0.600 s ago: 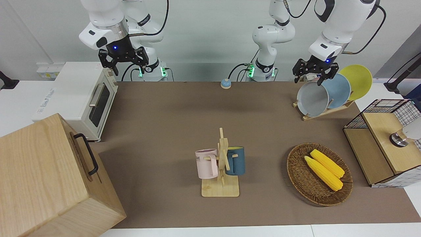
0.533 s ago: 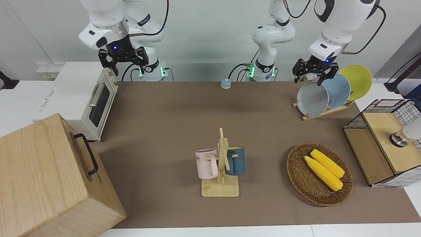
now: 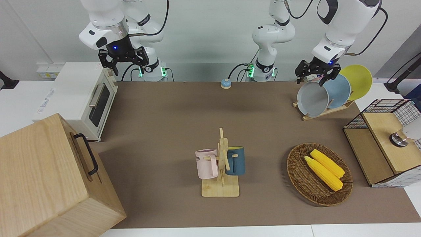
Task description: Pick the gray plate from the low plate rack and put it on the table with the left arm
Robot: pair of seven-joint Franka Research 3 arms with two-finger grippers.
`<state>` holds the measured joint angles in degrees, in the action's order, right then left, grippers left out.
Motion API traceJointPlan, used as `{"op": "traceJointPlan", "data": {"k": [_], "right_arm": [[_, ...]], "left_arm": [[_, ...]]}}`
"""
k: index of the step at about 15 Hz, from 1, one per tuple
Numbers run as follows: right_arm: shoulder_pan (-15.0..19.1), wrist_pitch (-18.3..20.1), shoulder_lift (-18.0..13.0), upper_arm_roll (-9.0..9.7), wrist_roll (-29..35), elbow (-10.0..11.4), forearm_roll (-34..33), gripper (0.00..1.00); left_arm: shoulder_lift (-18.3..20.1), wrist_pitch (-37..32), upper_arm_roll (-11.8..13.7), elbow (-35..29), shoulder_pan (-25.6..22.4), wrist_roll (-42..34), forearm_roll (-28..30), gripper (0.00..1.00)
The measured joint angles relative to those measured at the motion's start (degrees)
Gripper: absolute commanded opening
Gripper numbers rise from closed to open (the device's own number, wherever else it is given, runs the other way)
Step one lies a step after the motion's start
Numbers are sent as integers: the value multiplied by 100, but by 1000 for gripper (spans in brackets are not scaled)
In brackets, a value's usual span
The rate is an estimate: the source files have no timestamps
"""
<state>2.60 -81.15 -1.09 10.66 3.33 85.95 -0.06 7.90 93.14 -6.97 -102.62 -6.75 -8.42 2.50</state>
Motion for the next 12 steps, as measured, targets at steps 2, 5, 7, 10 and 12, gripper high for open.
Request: {"op": "traceJointPlan", "data": {"k": [2,5,7,10,12], "right_arm": [[0,0,0,0,0,0,0,987],[0,0,0,0,0,0,0,987],[0,0,0,0,0,0,0,987],[0,0,0,0,0,0,0,987],[0,0,0,0,0,0,0,987]], "left_arm": [[0,0,3,-3,-55,0,0,993],[1,-10,7,-6,-187,-5,-11,993],[5,-22,11,-21,-308,-11,-104,993],[27,-30,18,-64,-589,-27,-239,993],[52,-56,23,-84,-774,-117,-388,993]]}}
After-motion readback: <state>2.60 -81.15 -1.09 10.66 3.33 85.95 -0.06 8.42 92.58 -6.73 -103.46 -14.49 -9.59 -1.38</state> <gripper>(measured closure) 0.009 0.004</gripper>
